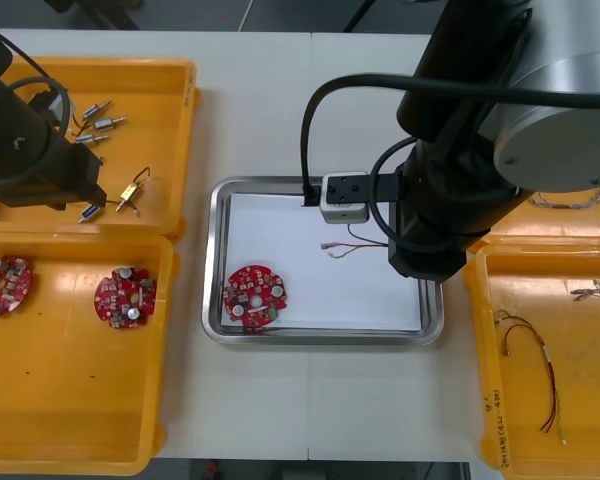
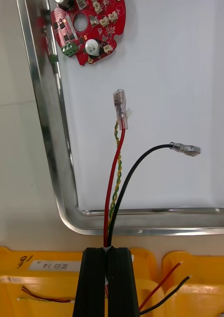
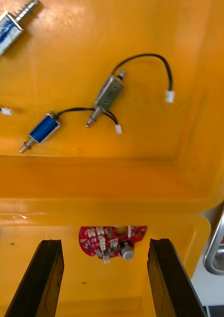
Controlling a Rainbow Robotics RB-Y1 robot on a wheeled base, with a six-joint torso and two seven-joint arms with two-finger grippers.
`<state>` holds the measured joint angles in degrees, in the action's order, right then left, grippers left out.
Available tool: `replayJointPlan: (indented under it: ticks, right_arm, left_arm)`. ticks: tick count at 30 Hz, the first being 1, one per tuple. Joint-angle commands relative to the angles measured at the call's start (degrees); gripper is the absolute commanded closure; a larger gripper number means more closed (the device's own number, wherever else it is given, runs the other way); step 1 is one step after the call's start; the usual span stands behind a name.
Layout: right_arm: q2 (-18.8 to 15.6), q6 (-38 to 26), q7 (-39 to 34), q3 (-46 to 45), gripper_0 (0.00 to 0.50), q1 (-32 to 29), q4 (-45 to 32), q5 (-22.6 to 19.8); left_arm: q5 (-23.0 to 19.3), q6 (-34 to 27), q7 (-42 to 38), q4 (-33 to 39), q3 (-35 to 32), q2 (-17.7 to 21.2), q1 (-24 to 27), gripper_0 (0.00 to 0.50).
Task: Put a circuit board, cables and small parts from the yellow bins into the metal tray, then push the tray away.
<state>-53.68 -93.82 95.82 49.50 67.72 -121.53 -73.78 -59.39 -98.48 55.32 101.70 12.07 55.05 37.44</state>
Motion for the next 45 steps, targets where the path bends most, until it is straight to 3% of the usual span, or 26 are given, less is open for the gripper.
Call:
replayJointPlan:
  ticks: [1,9,19,29,39,45]
  right_arm:
    - [2.62,-0.05,4.55,3.41,0.5,1.98,0.24,2.76]
    - [2.27,5.4,4.99,10.0,0.5,0.57,1.21,6.63]
    - [3.06,12.87,5.16,15.54,0.5,-2.42,5.34,11.73]
    - [5.34,16.04,4.99,18.53,0.5,-4.17,11.14,12.69]
    - [8.42,18.41,3.06,21.87,0.5,-4.96,14.92,14.27]
    - [9.65,20.17,2.09,22.04,0.5,-7.07,15.98,17.26]
  left_arm:
    - [0.68,2.24,14.47,-4.23,-2.05,2.96,1.68,0.0]
    - [0.32,1.36,23.17,-12.14,-1.7,2.96,5.63,0.0]
    - [0.15,0.57,31.43,-22.34,3.58,2.7,12.49,0.0]
    - [0.94,-0.14,33.01,-26.65,9.2,2.08,17.23,0.0]
    - [3.4,-2.33,35.56,-34.99,10.17,-2.05,21.89,0.0]
    - [6.21,-2.77,37.58,-39.92,10.17,-4.6,24.7,0.0]
